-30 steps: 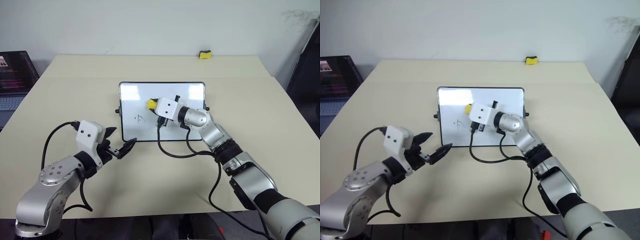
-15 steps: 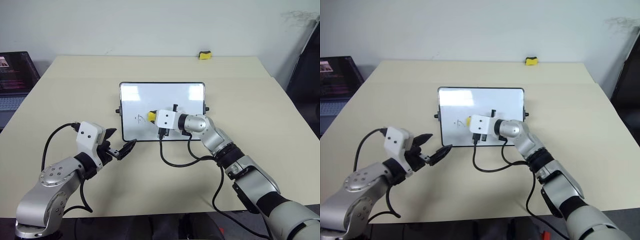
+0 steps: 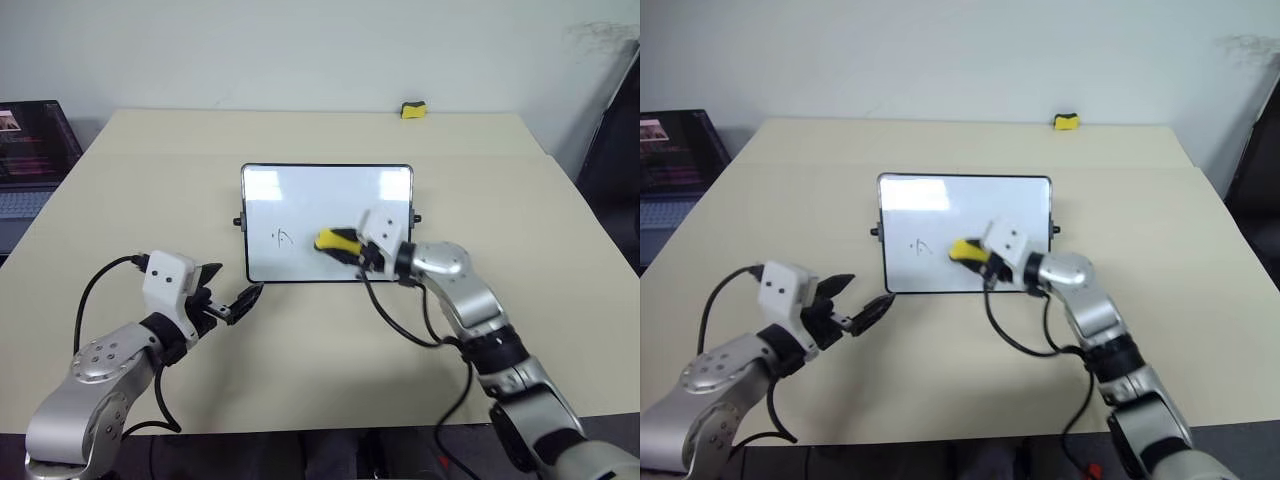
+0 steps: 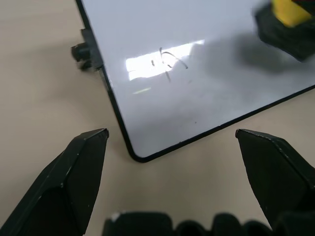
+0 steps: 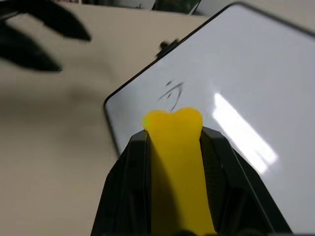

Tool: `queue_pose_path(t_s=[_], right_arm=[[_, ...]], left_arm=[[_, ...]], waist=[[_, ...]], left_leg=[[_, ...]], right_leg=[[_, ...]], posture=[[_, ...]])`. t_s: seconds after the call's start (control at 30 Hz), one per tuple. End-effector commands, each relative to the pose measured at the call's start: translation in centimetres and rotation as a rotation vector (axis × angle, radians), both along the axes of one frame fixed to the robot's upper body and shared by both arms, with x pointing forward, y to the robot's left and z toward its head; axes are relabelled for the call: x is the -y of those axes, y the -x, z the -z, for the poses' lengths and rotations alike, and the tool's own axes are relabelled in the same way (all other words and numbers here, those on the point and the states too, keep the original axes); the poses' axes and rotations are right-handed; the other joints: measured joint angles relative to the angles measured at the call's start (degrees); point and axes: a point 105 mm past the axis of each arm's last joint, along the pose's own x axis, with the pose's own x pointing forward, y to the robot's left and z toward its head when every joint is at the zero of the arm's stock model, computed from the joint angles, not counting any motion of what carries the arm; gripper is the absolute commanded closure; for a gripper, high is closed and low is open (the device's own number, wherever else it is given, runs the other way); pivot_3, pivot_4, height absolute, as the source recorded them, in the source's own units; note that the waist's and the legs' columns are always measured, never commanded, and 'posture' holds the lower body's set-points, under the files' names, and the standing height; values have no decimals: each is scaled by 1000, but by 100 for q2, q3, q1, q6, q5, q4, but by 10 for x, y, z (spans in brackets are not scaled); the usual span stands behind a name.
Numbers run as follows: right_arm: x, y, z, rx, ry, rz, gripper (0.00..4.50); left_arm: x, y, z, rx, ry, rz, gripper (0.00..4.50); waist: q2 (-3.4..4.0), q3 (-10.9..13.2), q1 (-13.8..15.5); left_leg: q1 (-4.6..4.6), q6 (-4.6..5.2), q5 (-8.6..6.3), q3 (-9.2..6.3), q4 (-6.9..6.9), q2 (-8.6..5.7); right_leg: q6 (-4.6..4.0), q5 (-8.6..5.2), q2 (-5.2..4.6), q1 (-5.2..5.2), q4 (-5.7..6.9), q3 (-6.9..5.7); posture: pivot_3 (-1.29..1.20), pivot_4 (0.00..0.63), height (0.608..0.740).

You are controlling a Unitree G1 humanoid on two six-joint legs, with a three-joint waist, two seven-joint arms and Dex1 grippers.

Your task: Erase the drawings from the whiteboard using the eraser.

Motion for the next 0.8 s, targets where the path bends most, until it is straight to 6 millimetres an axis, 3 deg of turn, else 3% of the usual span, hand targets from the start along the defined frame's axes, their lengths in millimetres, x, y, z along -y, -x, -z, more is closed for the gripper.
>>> queue_pose_path(t_s=[0.03, 0.2, 0.37, 0.53, 0.8], right_arm=[[0, 20, -5, 14, 1, -50, 3465], [0, 26, 7, 51, 59, -49, 3465], [-7, 25, 3, 113, 58, -58, 3465], [-18, 17, -12, 198, 19, -58, 3465], [-59, -11, -48, 443, -9, -25, 3469]], left_arm=[[-8, 3, -12, 63, -10, -46, 0], [-17, 3, -10, 64, -11, -96, 0], [-21, 0, -11, 60, 3, -113, 0], [-18, 0, -10, 34, 6, -77, 0], [-16, -2, -8, -3, -22, -32, 0]], waist=[[0, 0, -20], [0, 0, -28], [-1, 0, -16], [-1, 0, -22], [-1, 0, -21]], left_leg=[[2, 0, 0, 2, 0, 2], [6, 0, 0, 12, 0, 1], [4, -1, 0, 16, 1, 1], [5, -3, -1, 16, 1, 1], [5, -5, -1, 17, 2, 2]], right_leg=[[-2, -1, 4, 1, 1, 0], [-8, -2, 24, 0, 2, 1], [-9, -3, 30, 0, 1, 2], [-9, -2, 30, 0, 1, 3], [-13, -1, 46, -2, 2, 3]], posture=[[0, 150, 740], [0, 150, 740], [0, 150, 740], [0, 150, 740], [0, 150, 740]])
